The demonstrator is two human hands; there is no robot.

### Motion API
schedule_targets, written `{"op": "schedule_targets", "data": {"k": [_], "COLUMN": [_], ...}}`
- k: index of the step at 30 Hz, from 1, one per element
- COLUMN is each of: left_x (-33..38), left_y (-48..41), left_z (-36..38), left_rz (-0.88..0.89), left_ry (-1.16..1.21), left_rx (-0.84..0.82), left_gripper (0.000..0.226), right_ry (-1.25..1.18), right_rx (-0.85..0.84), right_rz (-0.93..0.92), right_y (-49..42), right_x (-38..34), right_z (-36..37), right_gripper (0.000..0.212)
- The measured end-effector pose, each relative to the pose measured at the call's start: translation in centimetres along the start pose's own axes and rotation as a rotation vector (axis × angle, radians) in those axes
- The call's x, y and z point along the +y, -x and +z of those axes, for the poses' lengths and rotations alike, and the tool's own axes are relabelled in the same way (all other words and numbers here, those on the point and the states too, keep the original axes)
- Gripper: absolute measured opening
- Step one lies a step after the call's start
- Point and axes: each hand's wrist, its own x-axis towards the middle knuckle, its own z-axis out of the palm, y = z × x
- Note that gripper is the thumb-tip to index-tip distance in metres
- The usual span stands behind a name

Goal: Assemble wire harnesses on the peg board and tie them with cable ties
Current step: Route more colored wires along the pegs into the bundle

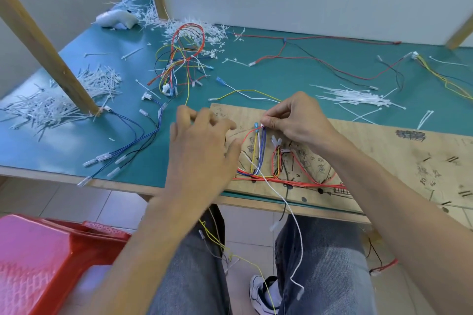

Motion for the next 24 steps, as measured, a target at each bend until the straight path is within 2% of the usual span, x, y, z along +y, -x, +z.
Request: {"op": "schedule_targets", "data": {"k": [2, 3, 8, 12, 17, 19, 21, 24], "left_x": [-0.3, -0.4, -1.5, -2.8, -3.2, -3.3, -3.3, -3.4], "left_y": [-2.2, -2.8, -4.1, -6.2, -8.9, -9.5, -9.7, -9.8], "left_z": [0.4, 0.6, 0.6, -0.2, -1.4, -1.2, -1.0, -0.8], "left_rz": [-0.042, -0.064, -0.112, -0.030, 0.097, 0.112, 0.105, 0.085], "left_ry": [0.015, 0.072, 0.229, 0.127, 0.072, 0.055, 0.052, 0.070], "left_rx": [-0.211, -0.264, -0.301, -0.379, -0.555, -0.606, -0.640, -0.636], "left_gripper": [0.022, 0.018, 0.012, 0.009, 0.005, 0.004, 0.003, 0.006], "right_ry": [0.005, 0.010, -0.004, 0.002, 0.137, 0.235, 0.277, 0.510], "right_rx": [0.013, 0.019, 0.042, 0.016, 0.057, 0.143, 0.183, 0.068], "right_rz": [0.013, 0.017, 0.045, 0.059, 0.035, -0.024, -0.146, -0.231], "right_y": [0.1, 0.2, 0.6, 1.0, 1.9, 3.2, 5.6, 10.2], "right_x": [-0.1, -0.1, -0.5, -0.7, -1.8, -2.8, -4.4, -6.3], "right_z": [0.1, 0.0, -0.2, -0.2, -0.3, -0.3, 0.1, 1.9], "right_gripper": [0.005, 0.005, 0.006, 0.006, 0.023, 0.028, 0.025, 0.052]}}
